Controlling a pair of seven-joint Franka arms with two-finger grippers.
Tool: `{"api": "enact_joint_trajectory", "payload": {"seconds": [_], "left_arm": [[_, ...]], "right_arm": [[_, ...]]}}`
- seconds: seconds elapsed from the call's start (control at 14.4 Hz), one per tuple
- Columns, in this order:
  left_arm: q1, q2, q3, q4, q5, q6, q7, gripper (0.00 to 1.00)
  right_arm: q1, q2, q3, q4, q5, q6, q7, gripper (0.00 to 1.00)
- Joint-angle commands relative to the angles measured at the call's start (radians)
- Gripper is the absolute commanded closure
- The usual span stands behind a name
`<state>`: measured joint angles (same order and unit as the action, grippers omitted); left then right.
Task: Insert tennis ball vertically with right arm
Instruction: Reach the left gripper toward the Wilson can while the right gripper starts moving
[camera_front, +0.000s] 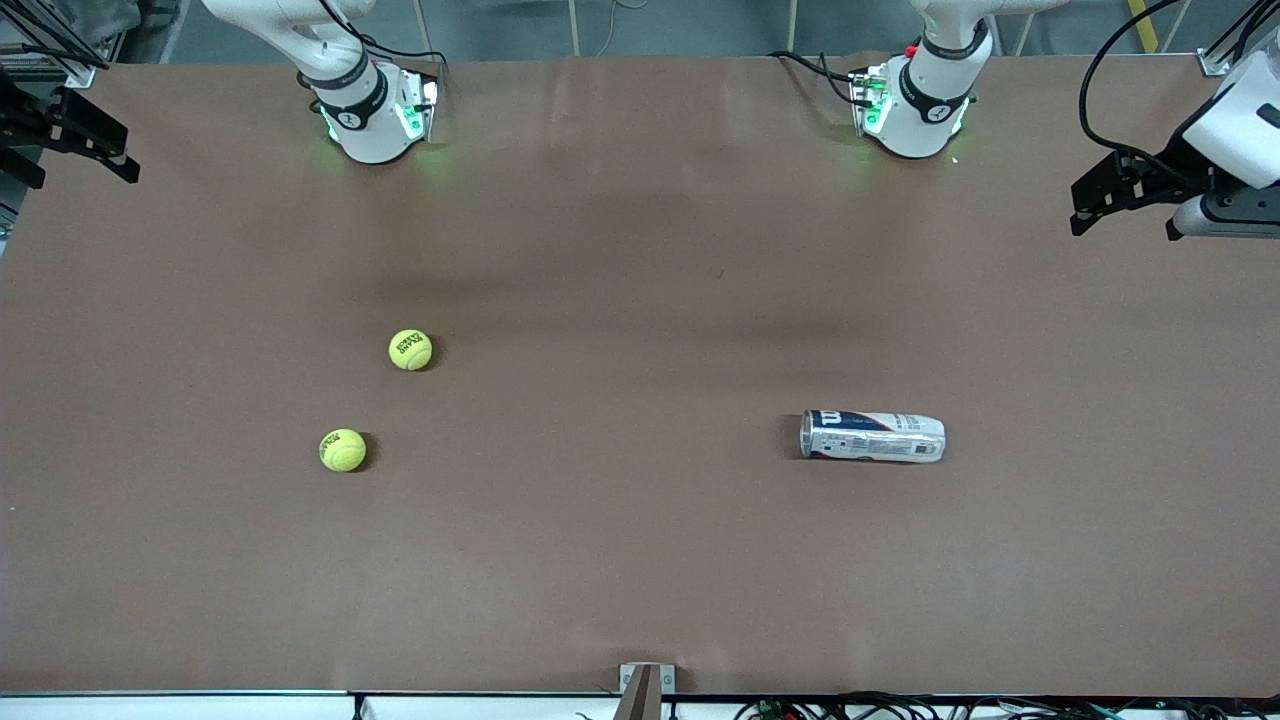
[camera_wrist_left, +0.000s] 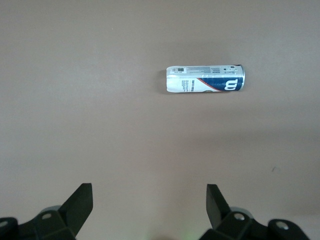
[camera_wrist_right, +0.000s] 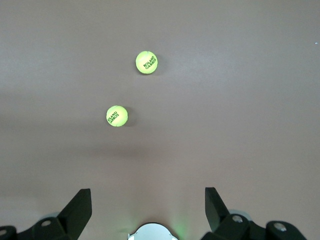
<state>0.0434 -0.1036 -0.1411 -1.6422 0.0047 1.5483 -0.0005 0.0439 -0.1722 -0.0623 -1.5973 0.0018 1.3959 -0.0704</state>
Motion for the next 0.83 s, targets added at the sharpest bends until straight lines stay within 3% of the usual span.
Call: {"api": "enact_joint_trajectory", "payload": {"seconds": [0.0,0.56,0.76], "left_arm": [[0.003,0.005,-0.003,0.021,-0.012,-0.007,-0.004,0.00],[0.001,0.064,-0.002,0.074,-0.003,-0.005,0.013,0.00],[-0.026,0.108,-0.032,0.076,0.012,-0.002,0.014,0.00]], "right_arm": [[0.004,-0.033,0.001,-0.039,-0.005,0.011,-0.008,0.00],[0.001,-0.032,-0.001,-0.039,-0.005,0.009,-0.006,0.00],[0.001,-0.030,-0.001,-0.029,-0.008,0.008,-0.008,0.00]]}}
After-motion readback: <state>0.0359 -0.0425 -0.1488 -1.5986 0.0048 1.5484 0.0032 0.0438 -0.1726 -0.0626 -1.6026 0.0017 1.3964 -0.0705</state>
